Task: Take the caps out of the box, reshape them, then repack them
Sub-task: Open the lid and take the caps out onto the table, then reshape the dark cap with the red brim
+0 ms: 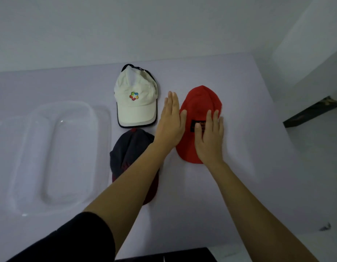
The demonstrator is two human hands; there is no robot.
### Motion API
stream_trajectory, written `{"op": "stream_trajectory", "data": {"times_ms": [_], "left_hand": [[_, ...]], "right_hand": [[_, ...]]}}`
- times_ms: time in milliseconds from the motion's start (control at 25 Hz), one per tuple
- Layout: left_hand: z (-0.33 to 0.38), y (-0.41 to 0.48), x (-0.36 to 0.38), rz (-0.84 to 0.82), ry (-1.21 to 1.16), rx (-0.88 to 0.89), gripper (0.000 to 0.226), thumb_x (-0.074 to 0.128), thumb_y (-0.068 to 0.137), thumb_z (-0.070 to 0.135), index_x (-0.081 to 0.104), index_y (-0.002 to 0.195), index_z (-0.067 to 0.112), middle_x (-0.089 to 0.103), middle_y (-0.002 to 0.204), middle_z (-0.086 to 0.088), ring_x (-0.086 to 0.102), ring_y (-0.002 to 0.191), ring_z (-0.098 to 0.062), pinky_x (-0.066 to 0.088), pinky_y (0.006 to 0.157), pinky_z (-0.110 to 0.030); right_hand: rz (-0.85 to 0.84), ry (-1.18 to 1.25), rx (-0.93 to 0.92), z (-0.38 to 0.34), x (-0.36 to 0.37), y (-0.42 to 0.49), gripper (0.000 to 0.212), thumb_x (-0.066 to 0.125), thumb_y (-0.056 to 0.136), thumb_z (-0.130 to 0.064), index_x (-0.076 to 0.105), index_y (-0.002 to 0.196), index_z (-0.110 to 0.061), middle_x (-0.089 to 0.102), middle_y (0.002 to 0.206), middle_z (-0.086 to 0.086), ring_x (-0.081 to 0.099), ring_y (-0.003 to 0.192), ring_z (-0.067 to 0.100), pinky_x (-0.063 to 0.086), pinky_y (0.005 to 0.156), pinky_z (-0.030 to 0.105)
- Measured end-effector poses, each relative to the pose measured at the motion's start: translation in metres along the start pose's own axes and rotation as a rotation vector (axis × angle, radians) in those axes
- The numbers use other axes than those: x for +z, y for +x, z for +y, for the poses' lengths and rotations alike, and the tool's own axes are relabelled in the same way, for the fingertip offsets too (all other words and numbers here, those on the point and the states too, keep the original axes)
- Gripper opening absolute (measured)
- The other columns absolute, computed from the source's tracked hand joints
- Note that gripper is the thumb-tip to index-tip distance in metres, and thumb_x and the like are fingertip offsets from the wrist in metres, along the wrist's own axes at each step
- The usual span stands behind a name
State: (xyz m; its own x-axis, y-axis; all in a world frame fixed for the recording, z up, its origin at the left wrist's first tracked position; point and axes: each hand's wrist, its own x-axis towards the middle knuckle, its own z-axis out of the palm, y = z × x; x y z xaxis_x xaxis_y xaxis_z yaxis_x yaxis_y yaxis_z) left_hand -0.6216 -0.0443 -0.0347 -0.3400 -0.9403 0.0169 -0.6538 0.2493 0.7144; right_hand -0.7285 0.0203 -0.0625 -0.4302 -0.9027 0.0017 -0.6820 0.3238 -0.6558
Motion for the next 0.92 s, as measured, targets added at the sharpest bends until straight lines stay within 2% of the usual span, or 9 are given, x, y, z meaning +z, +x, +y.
{"op": "stream_trajectory", "data": {"times_ms": [120, 240, 320, 440, 560, 640, 720, 800, 920], "left_hand": [[-0.023, -0.066, -0.038, 0.043, 0.069, 0.032, 0.056, 0.030, 0.102, 0.023, 0.004, 0.149, 0.007, 0.001, 0.160, -0.009, -0.002, 0.146, -0.014, -0.001, 0.114, -0.020], [-0.064, -0.139, -0.064, 0.107, 0.084, -0.117, 0.053, 0.030, 0.101, 0.025, 0.011, 0.150, 0.015, 0.004, 0.160, -0.003, 0.001, 0.147, -0.014, 0.002, 0.114, -0.021], [-0.091, -0.181, -0.070, 0.100, 0.074, -0.204, 0.055, 0.033, 0.101, 0.024, 0.010, 0.150, 0.015, 0.002, 0.160, -0.004, 0.002, 0.147, -0.017, 0.004, 0.115, -0.022], [-0.128, -0.223, -0.062, -0.065, 0.078, -0.198, 0.064, 0.039, 0.099, 0.029, 0.002, 0.150, 0.020, -0.006, 0.159, -0.006, 0.002, 0.147, -0.019, 0.010, 0.117, -0.028], [-0.152, -0.237, -0.053, -0.239, 0.122, -0.163, 0.080, 0.044, 0.093, 0.046, -0.010, 0.148, 0.025, -0.014, 0.158, -0.008, -0.001, 0.147, -0.021, 0.014, 0.117, -0.035], [-0.157, -0.238, -0.048, -0.273, 0.170, -0.138, 0.093, 0.052, 0.087, 0.052, -0.014, 0.147, 0.026, -0.013, 0.158, -0.012, -0.001, 0.147, -0.024, 0.015, 0.114, -0.036], [-0.154, -0.236, -0.044, -0.215, 0.204, -0.140, 0.096, 0.061, 0.084, 0.037, -0.011, 0.148, 0.025, -0.003, 0.157, -0.023, 0.019, 0.143, -0.037, 0.030, 0.109, -0.043], [-0.148, -0.230, -0.038, -0.127, 0.248, -0.142, 0.088, 0.065, 0.084, 0.019, 0.003, 0.147, 0.019, 0.017, 0.151, -0.034, 0.043, 0.124, -0.051, 0.048, 0.092, -0.053], [-0.143, -0.227, -0.031, -0.121, 0.353, -0.089, 0.081, 0.070, 0.079, 0.010, 0.020, 0.142, 0.005, 0.038, 0.139, -0.037, 0.051, 0.113, -0.057, 0.053, 0.080, -0.056]], "right_hand": [[-0.021, -0.069, -0.189, -0.034, 0.002, -0.037, 0.063, 0.021, 0.095, -0.044, 0.013, 0.149, -0.012, 0.009, 0.159, 0.012, 0.004, 0.146, 0.027, 0.002, 0.114, 0.034], [-0.180, 0.039, -0.261, -0.053, 0.017, -0.085, 0.059, 0.031, 0.097, -0.031, 0.013, 0.149, -0.009, 0.008, 0.159, 0.010, 0.008, 0.145, 0.018, 0.008, 0.115, 0.029], [-0.325, 0.036, -0.309, -0.056, 0.034, -0.116, 0.061, 0.039, 0.095, -0.017, 0.011, 0.148, -0.007, 0.005, 0.159, 0.009, 0.007, 0.146, 0.016, 0.014, 0.118, 0.031], [-0.540, -0.106, -0.280, -0.054, 0.060, -0.151, 0.085, 0.051, 0.082, 0.002, -0.001, 0.149, -0.007, -0.007, 0.159, 0.008, 0.002, 0.147, 0.020, 0.021, 0.118, 0.036], [-0.628, -0.199, -0.201, -0.049, 0.076, -0.165, 0.099, 0.059, 0.078, -0.002, -0.012, 0.147, -0.007, -0.020, 0.157, 0.009, 0.009, 0.146, 0.026, 0.032, 0.112, 0.036], [-0.614, -0.226, -0.194, -0.044, 0.083, -0.168, 0.101, 0.061, 0.078, -0.005, -0.013, 0.147, -0.006, -0.020, 0.157, 0.010, 0.015, 0.144, 0.029, 0.036, 0.108, 0.034], [-0.551, -0.270, -0.196, -0.041, 0.089, -0.171, 0.098, 0.061, 0.081, -0.010, -0.010, 0.147, -0.002, -0.013, 0.158, 0.015, 0.018, 0.143, 0.031, 0.031, 0.110, 0.034], [-0.468, -0.325, -0.174, -0.040, 0.095, -0.174, 0.093, 0.059, 0.084, -0.017, -0.007, 0.146, 0.002, -0.004, 0.157, 0.021, 0.017, 0.144, 0.032, 0.024, 0.114, 0.035], [-0.382, -0.359, -0.137, -0.040, 0.101, -0.170, 0.085, 0.055, 0.089, -0.022, -0.001, 0.146, 0.006, 0.010, 0.155, 0.026, 0.021, 0.143, 0.034, 0.022, 0.115, 0.038]]}}
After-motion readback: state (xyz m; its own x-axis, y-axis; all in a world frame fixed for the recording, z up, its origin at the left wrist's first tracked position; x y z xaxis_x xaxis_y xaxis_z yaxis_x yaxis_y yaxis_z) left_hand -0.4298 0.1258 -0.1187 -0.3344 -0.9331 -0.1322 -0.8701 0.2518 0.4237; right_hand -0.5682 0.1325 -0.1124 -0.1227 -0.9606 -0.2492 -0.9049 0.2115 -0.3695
